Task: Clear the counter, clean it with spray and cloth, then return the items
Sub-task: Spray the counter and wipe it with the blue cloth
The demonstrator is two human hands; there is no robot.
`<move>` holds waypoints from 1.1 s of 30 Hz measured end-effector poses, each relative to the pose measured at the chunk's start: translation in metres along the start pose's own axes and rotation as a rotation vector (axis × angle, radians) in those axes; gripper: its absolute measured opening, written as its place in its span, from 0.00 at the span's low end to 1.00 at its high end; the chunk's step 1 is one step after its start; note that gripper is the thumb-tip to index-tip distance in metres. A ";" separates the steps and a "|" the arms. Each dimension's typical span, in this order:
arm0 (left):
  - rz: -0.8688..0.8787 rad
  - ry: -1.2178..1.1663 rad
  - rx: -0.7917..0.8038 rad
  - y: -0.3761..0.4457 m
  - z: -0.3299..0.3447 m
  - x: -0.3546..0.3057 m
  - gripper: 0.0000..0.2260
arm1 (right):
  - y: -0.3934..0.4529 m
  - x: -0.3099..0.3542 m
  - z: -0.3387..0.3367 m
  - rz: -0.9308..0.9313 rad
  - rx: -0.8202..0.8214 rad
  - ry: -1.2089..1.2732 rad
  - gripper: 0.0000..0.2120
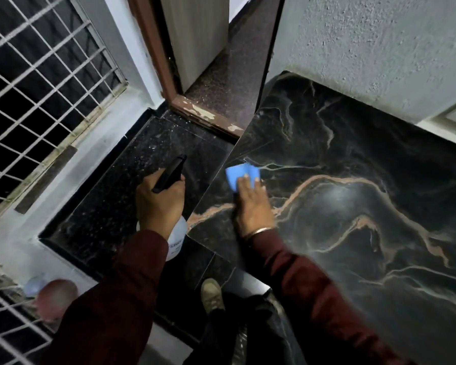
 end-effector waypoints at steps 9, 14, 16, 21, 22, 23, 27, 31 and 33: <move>0.018 0.008 0.006 -0.021 0.007 0.002 0.11 | -0.126 -0.016 -0.012 -0.450 0.161 -0.038 0.31; 0.001 0.020 0.025 -0.053 0.021 -0.003 0.06 | -0.151 -0.221 -0.100 0.496 -0.108 -0.146 0.27; 0.010 0.035 0.051 -0.069 0.027 -0.009 0.03 | -0.170 -0.226 -0.104 0.723 -0.140 -0.132 0.27; 0.100 0.047 0.106 -0.109 0.044 -0.028 0.09 | -0.168 -0.074 -0.043 0.233 -0.084 -0.058 0.36; 0.119 0.049 0.110 -0.117 0.047 -0.032 0.09 | -0.172 -0.044 -0.033 0.084 -0.038 -0.040 0.38; 0.150 0.059 0.118 -0.126 0.052 -0.037 0.08 | -0.182 -0.030 -0.026 -0.037 0.012 -0.023 0.39; 0.234 0.067 0.163 -0.154 0.064 -0.053 0.06 | -0.222 -0.082 -0.046 -0.156 0.104 -0.065 0.31; 0.324 0.046 0.233 -0.180 0.078 -0.065 0.09 | -0.278 -0.244 -0.118 0.424 -0.090 -0.147 0.29; 0.365 0.060 0.257 -0.191 0.085 -0.068 0.10 | -0.312 -0.301 -0.149 0.790 -0.165 -0.128 0.27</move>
Point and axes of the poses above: each hand's wrist, its own y-axis towards the middle knuckle, its own z-axis out of the palm, x = y × z, the point moved 7 cm from there along y, towards the middle knuckle, and after that the axes turned 10 degrees about -x, right-handed, at the moved point
